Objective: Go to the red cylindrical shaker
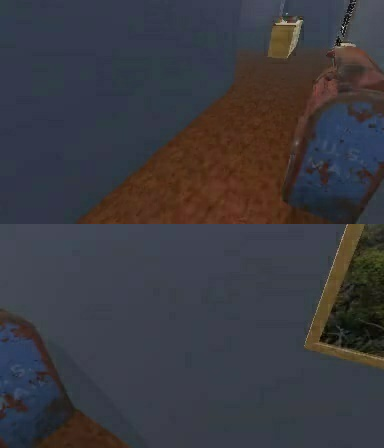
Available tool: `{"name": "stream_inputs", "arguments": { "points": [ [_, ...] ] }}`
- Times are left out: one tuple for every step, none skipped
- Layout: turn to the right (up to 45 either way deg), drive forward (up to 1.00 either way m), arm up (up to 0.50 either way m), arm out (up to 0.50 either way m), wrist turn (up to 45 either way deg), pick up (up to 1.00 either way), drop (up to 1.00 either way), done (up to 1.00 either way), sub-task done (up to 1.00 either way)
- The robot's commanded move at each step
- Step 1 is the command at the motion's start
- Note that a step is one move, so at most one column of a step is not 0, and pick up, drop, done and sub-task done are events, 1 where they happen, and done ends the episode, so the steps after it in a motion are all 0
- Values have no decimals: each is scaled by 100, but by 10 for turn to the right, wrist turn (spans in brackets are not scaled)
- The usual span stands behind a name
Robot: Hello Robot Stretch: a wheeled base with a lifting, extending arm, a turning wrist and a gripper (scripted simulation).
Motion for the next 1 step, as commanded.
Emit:
{"name": "stream_inputs", "arguments": {
  "points": [
    [0,100,0,0,0,0,0,0,0]
  ]
}}
